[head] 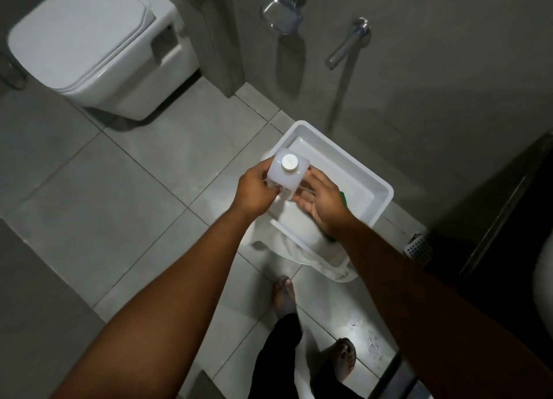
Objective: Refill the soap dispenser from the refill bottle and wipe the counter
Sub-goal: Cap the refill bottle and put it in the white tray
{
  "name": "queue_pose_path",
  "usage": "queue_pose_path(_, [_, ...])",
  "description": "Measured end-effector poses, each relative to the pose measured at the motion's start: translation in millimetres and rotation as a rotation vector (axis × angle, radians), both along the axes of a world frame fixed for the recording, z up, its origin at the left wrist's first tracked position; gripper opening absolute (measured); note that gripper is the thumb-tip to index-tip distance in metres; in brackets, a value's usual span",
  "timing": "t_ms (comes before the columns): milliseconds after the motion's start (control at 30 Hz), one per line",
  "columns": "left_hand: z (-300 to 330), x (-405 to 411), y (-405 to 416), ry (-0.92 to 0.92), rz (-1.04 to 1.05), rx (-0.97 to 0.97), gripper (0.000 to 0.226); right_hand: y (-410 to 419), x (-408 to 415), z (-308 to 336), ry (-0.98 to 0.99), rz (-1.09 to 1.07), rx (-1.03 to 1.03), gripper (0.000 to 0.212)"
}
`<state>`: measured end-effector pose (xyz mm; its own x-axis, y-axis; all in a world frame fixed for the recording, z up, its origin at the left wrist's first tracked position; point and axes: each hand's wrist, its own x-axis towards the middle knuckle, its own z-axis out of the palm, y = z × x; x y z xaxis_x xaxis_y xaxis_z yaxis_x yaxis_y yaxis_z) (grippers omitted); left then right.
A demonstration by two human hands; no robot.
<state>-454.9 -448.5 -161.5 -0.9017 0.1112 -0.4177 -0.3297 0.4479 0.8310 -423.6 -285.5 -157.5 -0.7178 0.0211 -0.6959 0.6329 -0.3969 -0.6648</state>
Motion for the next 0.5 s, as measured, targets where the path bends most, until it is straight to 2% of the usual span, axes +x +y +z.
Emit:
queue_pose_path(100, [9.0,14.1,-8.6,-0.046,0.107,-0.103,0.066,13.2,2.5,1.5,0.021,0.117,0.165,0.039])
queue_pose_path(200, [18.0,55.1,-17.1,-0.054,0.171,-0.195,0.048,41.6,21.1,-5.6,0.019,0.133,0.552,0.034])
queue_pose_path(233, [18.7,72.0,-15.1,-0.021,0.110,-0.197,0.040,50.5,30.9,-10.5,0.039,0.170,0.725,0.031])
queue_pose_path(300, [14.7,98.7,-3.4,0.177,-0.153,-0.279,0.034,60.7,48.8,-25.2,0.114,0.364,1.034,0.032])
queue_pose_path(367, [0.3,109.0,11.8,0.402,-0.463,-0.447,0.046,62.4,58.4,-40.6,0.212,0.659,1.270,0.044])
queue_pose_path(433, [-12.3,107.2,21.6,0.407,-0.639,-0.584,0.059,61.1,60.5,-50.9,0.272,0.875,1.460,0.061])
queue_pose_path(500, [-27.5,104.1,22.9,0.352,-0.742,-0.695,0.065,59.4,61.0,-58.2,0.261,0.977,1.559,0.078])
